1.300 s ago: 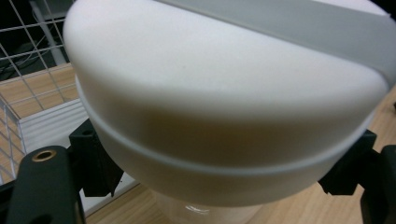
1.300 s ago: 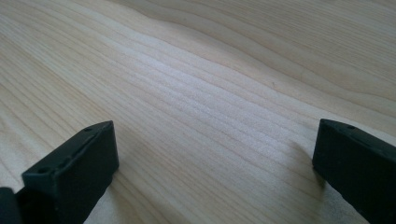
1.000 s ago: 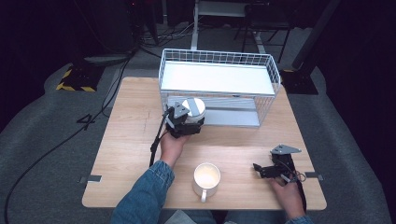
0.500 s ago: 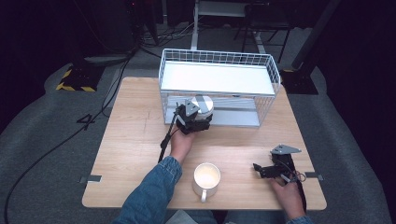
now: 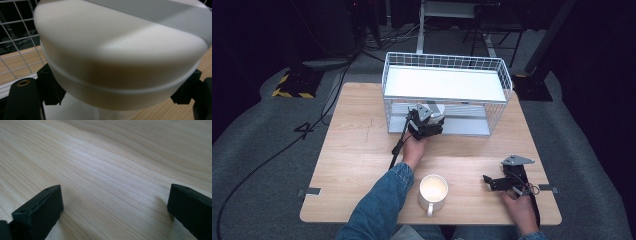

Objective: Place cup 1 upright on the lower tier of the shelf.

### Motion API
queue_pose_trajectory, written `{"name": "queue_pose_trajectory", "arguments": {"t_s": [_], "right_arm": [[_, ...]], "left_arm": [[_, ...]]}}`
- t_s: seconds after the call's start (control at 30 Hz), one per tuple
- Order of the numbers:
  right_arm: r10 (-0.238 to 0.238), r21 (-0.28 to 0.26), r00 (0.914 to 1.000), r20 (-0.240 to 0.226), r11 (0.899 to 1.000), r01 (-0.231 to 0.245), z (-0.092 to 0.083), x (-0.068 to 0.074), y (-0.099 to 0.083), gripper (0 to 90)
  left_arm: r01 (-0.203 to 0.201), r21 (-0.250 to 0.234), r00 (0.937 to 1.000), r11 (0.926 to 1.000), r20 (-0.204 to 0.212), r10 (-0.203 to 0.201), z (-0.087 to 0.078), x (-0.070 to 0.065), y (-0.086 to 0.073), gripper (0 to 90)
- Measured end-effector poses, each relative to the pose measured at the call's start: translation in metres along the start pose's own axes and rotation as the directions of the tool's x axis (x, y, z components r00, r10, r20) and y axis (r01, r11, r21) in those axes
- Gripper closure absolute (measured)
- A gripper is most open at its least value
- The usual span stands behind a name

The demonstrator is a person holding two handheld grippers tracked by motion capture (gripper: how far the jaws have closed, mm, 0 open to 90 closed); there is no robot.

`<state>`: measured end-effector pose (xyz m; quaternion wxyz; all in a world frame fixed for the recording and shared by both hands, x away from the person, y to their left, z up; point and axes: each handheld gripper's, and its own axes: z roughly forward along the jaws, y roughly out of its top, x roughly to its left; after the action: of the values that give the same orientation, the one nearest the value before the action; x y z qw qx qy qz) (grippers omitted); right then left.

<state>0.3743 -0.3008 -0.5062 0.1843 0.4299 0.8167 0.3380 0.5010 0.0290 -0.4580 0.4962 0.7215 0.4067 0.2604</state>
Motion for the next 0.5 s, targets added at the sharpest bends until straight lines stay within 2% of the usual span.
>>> {"name": "queue_pose_trajectory", "arguments": {"t_s": [0.1, 0.27, 0.5], "right_arm": [[0.000, 0.000, 1.0000, 0.000, 1.000, 0.000, 0.000, 0.000, 0.000, 0.4], [0.002, 0.000, 1.0000, 0.002, 1.000, -0.002, 0.000, 0.000, 0.000, 0.4], [0.002, 0.000, 1.0000, 0.002, 1.000, -0.002, 0.000, 0.000, 0.000, 0.4]], "left_arm": [[-0.009, 0.005, 0.9998, 0.9999, -0.015, 0.009, 0.005, 0.000, -0.002, 18.7], [0.018, 0.006, 0.9997, 0.9998, -0.016, -0.018, 0.016, -0.001, -0.005, 18.7], [0.036, 0.029, 0.9992, 0.9989, -0.019, -0.036, 0.028, 0.002, -0.005, 18.7]]}}
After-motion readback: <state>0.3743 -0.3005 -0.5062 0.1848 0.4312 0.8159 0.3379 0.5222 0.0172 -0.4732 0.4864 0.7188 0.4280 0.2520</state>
